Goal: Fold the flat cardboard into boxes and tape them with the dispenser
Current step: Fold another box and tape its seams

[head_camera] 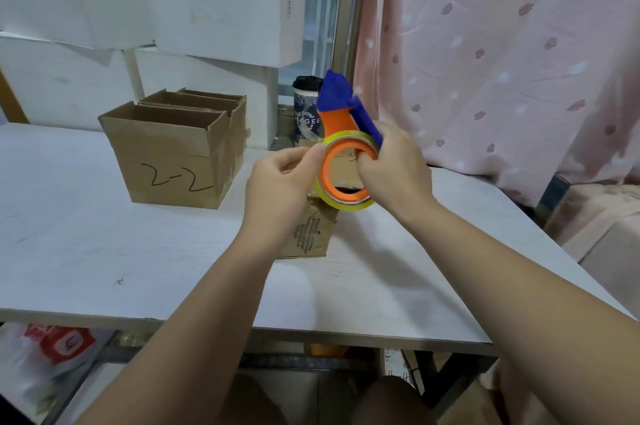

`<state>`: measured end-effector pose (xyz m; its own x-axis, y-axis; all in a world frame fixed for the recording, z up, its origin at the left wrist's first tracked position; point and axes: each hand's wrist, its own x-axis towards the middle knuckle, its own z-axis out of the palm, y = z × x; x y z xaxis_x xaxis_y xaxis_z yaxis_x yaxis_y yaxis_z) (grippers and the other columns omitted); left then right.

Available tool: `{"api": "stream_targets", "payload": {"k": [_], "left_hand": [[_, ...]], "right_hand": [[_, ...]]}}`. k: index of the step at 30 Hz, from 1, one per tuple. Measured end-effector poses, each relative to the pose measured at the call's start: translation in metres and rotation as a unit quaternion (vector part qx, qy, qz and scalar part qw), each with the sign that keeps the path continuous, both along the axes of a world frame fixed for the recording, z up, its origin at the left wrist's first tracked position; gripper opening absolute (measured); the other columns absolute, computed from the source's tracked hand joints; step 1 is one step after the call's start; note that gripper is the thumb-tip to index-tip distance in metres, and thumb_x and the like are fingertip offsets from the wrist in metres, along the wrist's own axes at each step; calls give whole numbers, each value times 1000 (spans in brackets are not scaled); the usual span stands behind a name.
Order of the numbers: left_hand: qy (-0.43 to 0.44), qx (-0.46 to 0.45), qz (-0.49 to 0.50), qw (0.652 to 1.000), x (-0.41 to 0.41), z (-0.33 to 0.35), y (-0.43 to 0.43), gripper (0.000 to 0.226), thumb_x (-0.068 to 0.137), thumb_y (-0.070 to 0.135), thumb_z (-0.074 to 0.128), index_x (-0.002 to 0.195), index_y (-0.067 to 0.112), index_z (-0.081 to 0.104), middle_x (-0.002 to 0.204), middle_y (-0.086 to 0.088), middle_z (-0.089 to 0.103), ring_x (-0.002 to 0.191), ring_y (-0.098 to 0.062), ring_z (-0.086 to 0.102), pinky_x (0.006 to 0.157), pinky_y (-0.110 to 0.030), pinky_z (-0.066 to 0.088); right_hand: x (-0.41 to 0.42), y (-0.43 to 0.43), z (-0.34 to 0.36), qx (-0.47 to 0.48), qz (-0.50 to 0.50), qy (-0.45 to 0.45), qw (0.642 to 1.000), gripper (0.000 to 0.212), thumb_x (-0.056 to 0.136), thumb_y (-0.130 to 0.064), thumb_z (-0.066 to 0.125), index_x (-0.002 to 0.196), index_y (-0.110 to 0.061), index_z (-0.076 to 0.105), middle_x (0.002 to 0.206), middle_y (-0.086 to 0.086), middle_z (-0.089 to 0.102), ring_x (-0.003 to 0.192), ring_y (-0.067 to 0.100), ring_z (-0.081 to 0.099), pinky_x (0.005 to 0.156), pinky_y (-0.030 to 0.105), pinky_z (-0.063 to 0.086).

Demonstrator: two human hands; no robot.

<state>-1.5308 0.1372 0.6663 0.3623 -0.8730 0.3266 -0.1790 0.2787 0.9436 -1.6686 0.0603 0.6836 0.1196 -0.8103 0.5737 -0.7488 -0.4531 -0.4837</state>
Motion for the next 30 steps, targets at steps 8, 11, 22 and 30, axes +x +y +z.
{"api": "stream_targets", "payload": {"k": [8,11,22,30], "left_hand": [[218,36,37,975,-1,13,-21,18,87,18,62,69,18,66,65,0,67,67,-18,65,71,-36,56],[312,35,52,948,4,12,-25,7,86,9,60,81,11,64,75,-4,67,77,-21,70,71,-32,59],[278,33,75,957,17,-2,-18,18,89,6,54,73,11,60,76,-1,71,84,-15,69,73,-30,48],[407,-34,96,908,10,-26,-2,13,86,-1,61,73,2,60,62,-2,68,67,-11,69,65,-17,54]], "right_hand": [[11,19,4,-48,29,55,997,67,81,-21,60,144,-23,37,112,6,38,103,25,45,90,37,45],[9,17,6,9,66,-5,998,66,79,-16,62,141,-21,40,111,2,33,107,24,45,97,33,42],[5,6,11,41,142,-58,987,61,80,-1,61,132,-27,45,122,8,46,107,26,49,96,36,43],[-3,-3,-1,115,209,-95,967,52,87,-4,62,129,-27,44,112,0,57,94,17,55,67,25,46]]}}
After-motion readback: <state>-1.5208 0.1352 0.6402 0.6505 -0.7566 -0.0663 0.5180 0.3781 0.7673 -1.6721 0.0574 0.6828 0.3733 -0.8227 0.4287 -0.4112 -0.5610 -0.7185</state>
